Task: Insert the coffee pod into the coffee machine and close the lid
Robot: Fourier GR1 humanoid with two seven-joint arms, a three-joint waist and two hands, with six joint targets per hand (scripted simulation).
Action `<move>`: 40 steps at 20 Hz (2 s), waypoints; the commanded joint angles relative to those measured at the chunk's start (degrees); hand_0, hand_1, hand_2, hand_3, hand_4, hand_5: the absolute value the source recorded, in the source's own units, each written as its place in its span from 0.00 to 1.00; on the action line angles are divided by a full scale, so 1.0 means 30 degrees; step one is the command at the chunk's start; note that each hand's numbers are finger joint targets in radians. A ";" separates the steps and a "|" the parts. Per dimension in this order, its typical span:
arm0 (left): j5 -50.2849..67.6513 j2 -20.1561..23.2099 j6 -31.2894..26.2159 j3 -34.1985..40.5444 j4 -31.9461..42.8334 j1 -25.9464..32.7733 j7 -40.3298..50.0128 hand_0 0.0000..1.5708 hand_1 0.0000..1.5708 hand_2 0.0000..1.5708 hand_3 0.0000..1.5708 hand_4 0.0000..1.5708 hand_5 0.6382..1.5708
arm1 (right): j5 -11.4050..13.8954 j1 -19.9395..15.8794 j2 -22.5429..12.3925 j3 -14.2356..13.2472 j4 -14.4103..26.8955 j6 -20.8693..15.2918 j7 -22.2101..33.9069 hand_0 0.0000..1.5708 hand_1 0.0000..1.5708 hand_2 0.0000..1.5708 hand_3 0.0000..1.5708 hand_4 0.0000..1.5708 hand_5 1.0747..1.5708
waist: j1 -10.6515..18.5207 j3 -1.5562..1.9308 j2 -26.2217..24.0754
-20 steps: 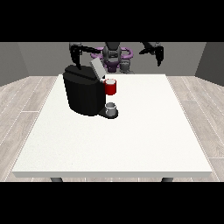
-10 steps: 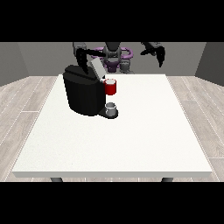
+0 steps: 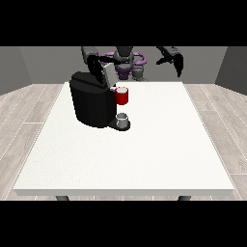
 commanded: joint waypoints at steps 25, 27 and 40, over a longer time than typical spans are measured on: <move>-0.0070 -0.0279 -0.0602 -0.1647 -0.0225 -0.2071 0.0268 0.00 0.00 0.00 0.00 0.24 1.00 | 0.3262 -0.5477 -0.1036 0.2023 -0.1712 -0.1361 0.3547 0.00 0.00 0.00 0.00 0.17 1.00 | 0.4170 -0.0014 0.1696; 0.0355 0.0140 -0.1058 -0.1295 -0.0306 -0.2396 -0.0344 0.00 0.00 0.00 0.00 0.27 1.00 | 0.3203 -0.5172 -0.1353 0.1662 -0.1994 -0.1440 0.3065 0.00 0.00 0.00 0.00 0.10 1.00 | 0.4587 0.0002 0.2715; 0.0407 -0.0535 -0.1800 -0.2484 -0.0139 -0.3845 -0.0401 0.00 0.00 0.00 0.00 0.22 1.00 | 0.3601 -0.5953 -0.3666 0.1015 -0.5643 -0.1001 0.7396 0.00 0.00 0.00 0.00 0.00 1.00 | 0.7742 0.0014 0.4527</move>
